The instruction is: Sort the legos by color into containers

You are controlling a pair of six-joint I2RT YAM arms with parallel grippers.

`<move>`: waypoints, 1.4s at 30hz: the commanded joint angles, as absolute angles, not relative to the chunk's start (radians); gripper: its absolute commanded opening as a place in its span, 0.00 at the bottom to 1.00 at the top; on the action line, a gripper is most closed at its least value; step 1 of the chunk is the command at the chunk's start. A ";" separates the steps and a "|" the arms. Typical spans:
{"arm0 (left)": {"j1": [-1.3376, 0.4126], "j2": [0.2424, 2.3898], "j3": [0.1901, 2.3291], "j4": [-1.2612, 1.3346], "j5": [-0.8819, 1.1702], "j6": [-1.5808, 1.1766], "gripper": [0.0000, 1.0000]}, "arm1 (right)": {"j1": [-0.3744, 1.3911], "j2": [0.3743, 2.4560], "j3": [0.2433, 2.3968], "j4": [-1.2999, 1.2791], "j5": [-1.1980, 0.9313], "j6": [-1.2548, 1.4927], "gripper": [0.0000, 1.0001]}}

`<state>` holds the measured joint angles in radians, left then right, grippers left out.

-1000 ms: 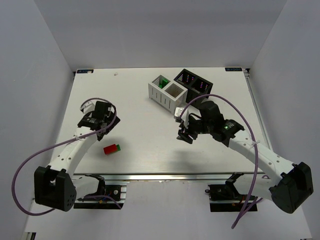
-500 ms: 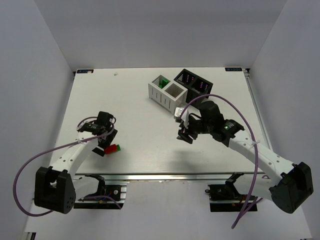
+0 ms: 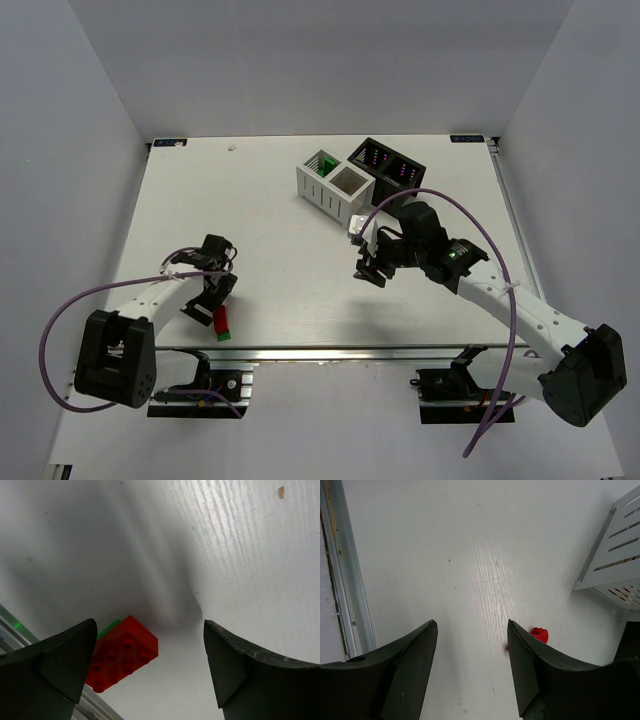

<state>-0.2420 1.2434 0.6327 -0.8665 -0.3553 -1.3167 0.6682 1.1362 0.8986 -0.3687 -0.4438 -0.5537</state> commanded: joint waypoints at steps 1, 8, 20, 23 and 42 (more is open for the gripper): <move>-0.241 1.255 0.683 -0.833 -0.376 -1.315 0.96 | 0.672 1.138 0.891 -0.347 -0.445 -0.560 0.64; -0.239 1.264 0.683 -0.816 -0.373 -1.281 0.94 | 0.673 1.137 0.893 -0.348 -0.446 -0.561 0.64; -0.241 1.216 0.701 -0.899 -0.368 -1.082 0.89 | 0.672 1.150 0.893 -0.348 -0.440 -0.563 0.64; -0.244 1.210 0.695 -0.896 -0.351 -1.037 0.89 | 0.673 1.155 0.893 -0.348 -0.439 -0.563 0.64; -0.403 1.310 0.696 -0.891 -0.324 -0.971 0.75 | 0.672 1.163 0.893 -0.350 -0.433 -0.565 0.64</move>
<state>-0.3664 1.3052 0.6685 -0.8837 -0.3191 -0.9607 0.6682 1.1633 0.8982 -0.3683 -0.4320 -0.5579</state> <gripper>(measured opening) 0.753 0.637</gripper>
